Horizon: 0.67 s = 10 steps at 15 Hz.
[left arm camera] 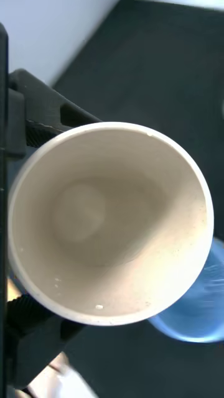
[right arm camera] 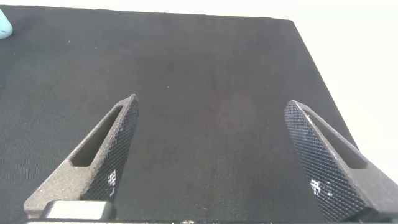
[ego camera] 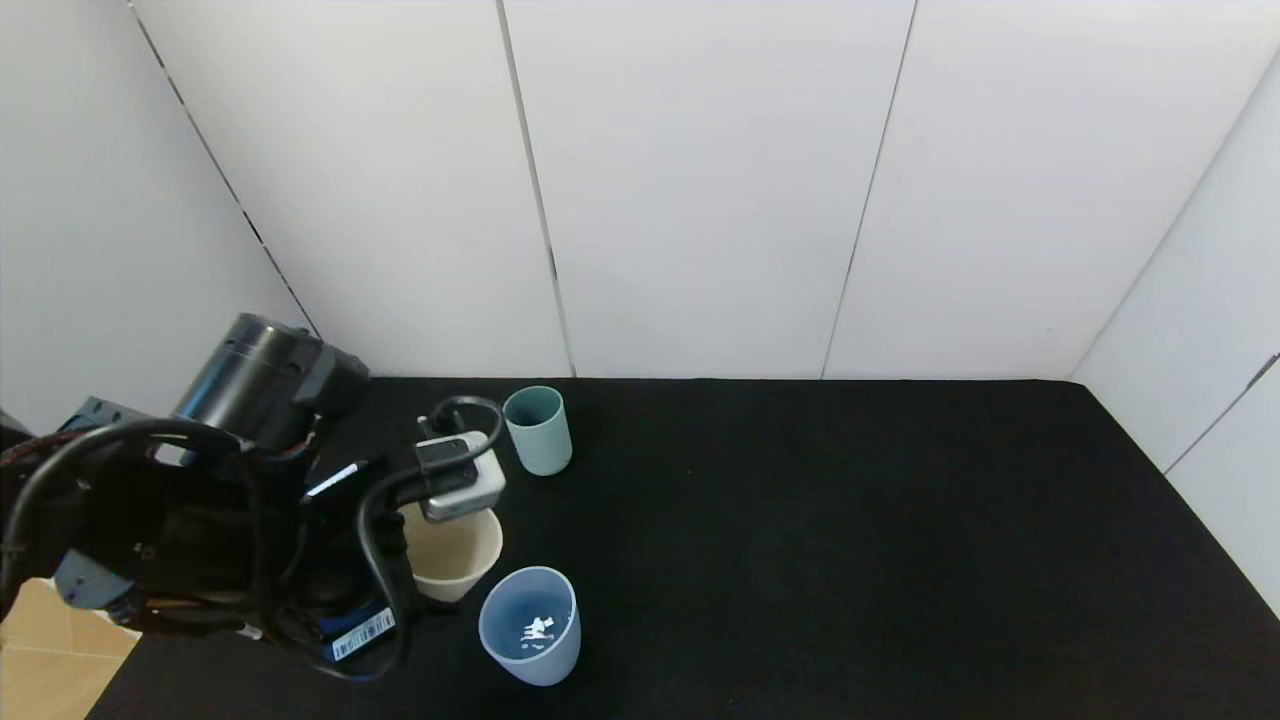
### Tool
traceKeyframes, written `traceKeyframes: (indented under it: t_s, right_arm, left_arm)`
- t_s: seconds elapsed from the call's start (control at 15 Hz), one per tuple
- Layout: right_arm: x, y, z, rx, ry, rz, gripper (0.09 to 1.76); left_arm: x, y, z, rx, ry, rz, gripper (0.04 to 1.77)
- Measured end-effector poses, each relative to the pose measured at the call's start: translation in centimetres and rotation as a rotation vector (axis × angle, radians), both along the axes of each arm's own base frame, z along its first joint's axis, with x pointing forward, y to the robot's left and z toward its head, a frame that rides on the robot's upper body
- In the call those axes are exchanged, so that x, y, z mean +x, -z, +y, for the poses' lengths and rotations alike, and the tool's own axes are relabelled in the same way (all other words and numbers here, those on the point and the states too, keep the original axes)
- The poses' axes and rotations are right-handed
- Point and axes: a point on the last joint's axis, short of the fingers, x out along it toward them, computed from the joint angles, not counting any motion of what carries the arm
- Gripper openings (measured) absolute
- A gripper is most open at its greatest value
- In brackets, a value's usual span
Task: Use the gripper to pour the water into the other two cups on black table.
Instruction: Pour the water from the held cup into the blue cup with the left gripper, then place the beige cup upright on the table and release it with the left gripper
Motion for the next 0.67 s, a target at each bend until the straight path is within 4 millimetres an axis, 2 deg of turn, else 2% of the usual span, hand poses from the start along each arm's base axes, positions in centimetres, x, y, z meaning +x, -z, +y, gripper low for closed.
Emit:
traceKeyframes:
  t_s: [0.27, 0.67]
  right_arm:
    - [0.0, 0.0, 0.0, 0.000, 0.000, 0.000, 1.71]
    - [0.0, 0.0, 0.0, 0.000, 0.000, 0.000, 1.71]
  left_arm:
    - [1.0, -0.8, 1.6, -0.285, -0.103, -0.050, 1.25]
    - [2.7, -0.5, 3.9, -0.590, -0.260, -0.228, 1.25]
